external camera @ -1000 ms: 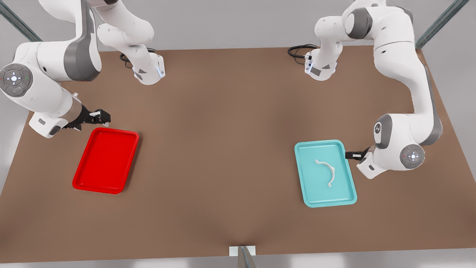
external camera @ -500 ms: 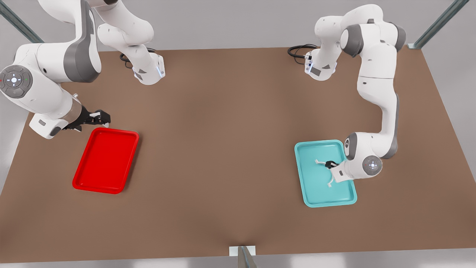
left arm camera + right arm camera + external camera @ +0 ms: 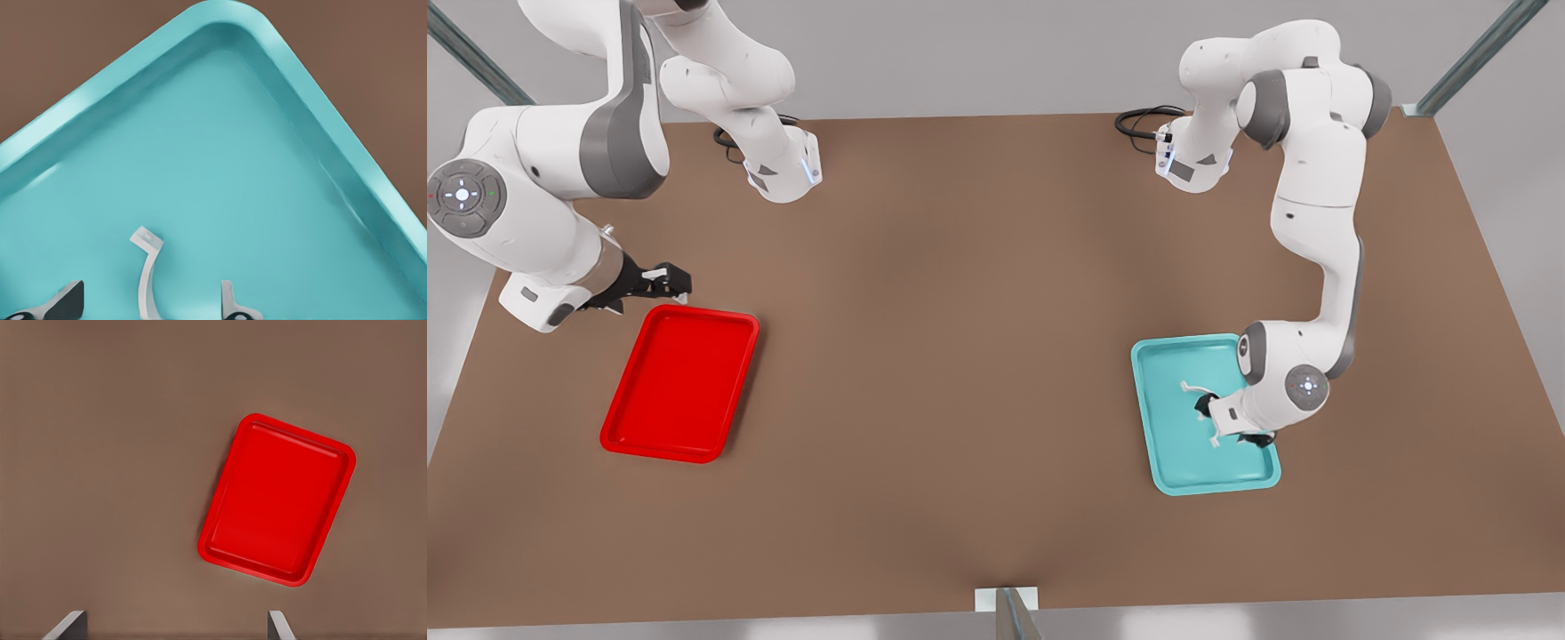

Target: Take the drainage pipe clamp from the left arm, pass it to the right arm, and place it in the plate on the right side

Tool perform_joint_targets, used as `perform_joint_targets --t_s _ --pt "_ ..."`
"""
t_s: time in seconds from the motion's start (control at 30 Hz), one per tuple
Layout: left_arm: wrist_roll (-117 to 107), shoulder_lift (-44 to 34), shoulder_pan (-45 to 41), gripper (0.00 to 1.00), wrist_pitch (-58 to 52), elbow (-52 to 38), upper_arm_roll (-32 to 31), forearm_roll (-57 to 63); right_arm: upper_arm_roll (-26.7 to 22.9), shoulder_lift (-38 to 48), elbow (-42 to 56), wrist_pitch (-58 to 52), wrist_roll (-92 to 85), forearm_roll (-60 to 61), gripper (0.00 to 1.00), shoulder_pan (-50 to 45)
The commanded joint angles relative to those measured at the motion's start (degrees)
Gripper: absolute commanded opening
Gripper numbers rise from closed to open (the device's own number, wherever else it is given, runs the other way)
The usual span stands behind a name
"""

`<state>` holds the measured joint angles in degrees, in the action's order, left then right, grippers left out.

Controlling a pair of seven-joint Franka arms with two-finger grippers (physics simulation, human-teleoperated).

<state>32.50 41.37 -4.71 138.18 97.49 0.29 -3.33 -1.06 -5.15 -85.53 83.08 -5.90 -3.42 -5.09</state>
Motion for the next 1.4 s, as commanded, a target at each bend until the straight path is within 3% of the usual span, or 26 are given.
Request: perform_joint_targets --t_s 0.0,0.17,0.23,0.47,0.5,0.63,0.77,1.23,1.37 --pt "7.49 -0.15 -0.04 1.00 6.40 1.30 0.06 -0.01 -0.08 0.06 -0.08 -0.02 -0.25 -0.01 1.00 0.08" --pt "7.32 -0.24 -0.39 1.00 6.57 1.38 0.23 -0.10 0.01 0.14 -0.34 -0.02 -0.25 -0.01 1.00 0.08" --pt "6.09 -0.33 -0.57 0.68 6.57 1.38 0.23 -0.01 0.01 0.14 -0.34 -0.02 -0.25 -0.01 1.00 0.08" --pt "5.82 -0.33 -0.65 0.66 6.57 1.30 0.23 -0.10 0.01 0.14 -0.52 -0.02 -0.34 -0.01 1.00 0.08" --pt "5.82 -0.33 -0.65 0.60 6.57 1.30 0.23 -0.10 0.01 0.14 -0.52 -0.02 -0.34 -0.01 1.00 0.08" --pt "6.00 -0.33 -0.57 0.58 6.31 1.30 0.50 -0.10 0.01 0.14 -0.69 -0.02 -0.34 -0.01 1.00 0.08" --pt "6.09 -0.41 -0.57 0.49 5.61 1.38 1.11 -0.10 0.01 0.14 -0.69 -0.02 -0.34 -0.01 1.00 0.08" --pt "5.03 -0.33 -0.74 0.45 5.52 1.38 1.20 -0.45 0.01 0.14 -1.22 -0.02 -0.60 -0.01 1.00 0.08" --pt "4.94 -0.24 -0.74 0.35 5.52 1.38 1.20 -0.45 0.01 0.14 -1.31 -0.11 -0.60 -0.01 1.00 0.08"
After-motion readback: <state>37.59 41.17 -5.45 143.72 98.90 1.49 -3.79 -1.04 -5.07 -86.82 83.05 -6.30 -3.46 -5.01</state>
